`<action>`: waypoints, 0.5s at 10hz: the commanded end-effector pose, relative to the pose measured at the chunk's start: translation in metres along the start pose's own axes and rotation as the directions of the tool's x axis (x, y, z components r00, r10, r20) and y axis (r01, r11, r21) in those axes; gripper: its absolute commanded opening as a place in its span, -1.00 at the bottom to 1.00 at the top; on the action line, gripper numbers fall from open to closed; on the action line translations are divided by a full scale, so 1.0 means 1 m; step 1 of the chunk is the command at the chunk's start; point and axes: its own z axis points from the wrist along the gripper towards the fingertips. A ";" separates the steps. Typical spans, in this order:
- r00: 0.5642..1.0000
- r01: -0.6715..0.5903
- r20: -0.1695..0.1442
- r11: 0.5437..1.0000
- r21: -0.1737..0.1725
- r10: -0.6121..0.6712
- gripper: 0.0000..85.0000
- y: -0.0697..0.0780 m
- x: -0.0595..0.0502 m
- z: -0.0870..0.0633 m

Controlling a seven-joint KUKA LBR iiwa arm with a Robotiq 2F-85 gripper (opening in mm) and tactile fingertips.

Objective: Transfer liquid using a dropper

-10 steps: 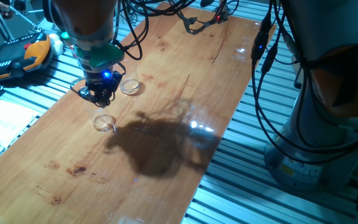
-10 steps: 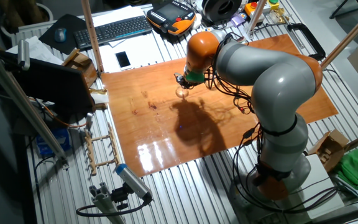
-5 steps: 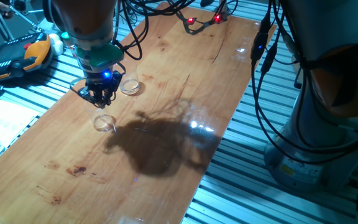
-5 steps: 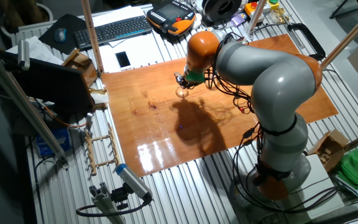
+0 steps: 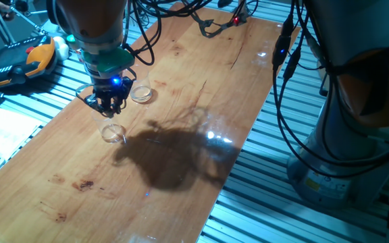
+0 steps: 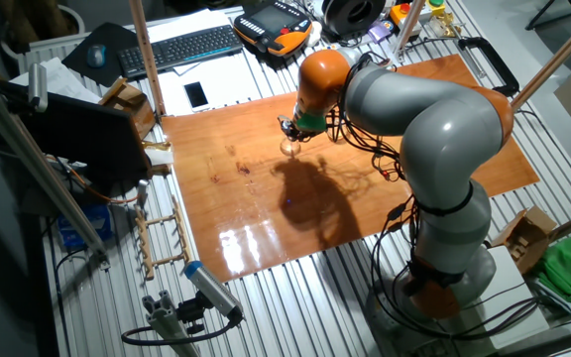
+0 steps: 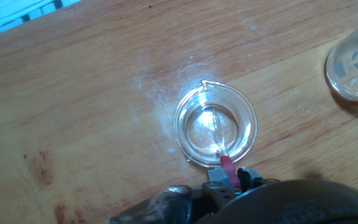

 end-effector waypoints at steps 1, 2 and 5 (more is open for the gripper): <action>1.000 0.000 -0.001 1.000 0.000 0.000 -0.42 0.000 0.000 0.000; 1.000 0.000 -0.001 1.000 0.000 0.000 -0.34 0.000 0.000 0.000; 1.000 -0.001 -0.001 1.000 0.002 0.001 -0.29 0.000 0.000 0.000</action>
